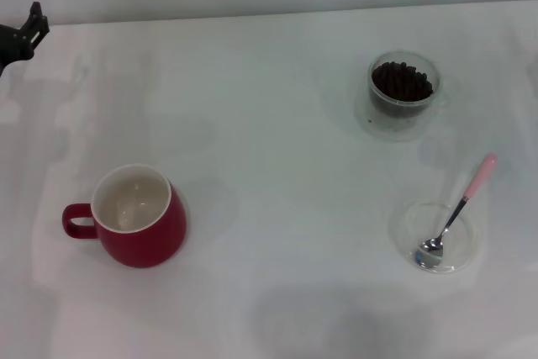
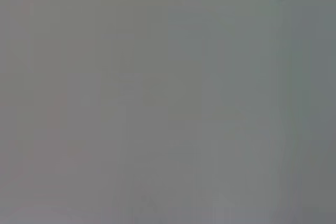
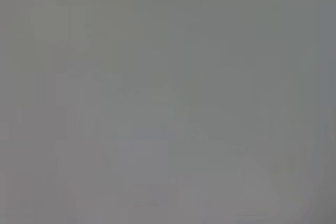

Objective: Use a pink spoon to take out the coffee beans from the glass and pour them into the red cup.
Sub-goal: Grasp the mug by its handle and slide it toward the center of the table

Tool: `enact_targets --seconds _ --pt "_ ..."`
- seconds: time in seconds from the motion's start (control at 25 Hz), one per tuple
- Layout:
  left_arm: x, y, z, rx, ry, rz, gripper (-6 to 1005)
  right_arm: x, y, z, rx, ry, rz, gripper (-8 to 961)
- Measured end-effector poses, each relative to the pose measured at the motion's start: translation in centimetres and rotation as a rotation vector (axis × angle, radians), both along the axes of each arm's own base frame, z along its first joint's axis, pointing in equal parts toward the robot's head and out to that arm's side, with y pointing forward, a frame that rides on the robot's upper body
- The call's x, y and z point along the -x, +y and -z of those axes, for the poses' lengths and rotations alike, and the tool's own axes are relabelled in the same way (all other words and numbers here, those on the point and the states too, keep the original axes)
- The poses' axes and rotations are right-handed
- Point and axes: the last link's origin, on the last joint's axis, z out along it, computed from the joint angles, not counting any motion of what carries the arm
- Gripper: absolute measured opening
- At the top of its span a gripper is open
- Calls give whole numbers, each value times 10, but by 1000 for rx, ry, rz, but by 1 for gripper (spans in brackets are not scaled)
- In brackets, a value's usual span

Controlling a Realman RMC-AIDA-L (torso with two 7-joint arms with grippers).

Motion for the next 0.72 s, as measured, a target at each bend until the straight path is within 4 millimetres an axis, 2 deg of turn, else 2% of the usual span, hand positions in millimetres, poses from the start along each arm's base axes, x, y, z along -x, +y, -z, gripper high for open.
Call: enact_targets --seconds 0.24,0.72 --pt "4 -14 -1 -48 -50 22 891 11 -3 0 -20 -30 -82 854" --pt "18 -61 -8 -174 -119 107 892 12 -4 1 -20 -30 -91 853"
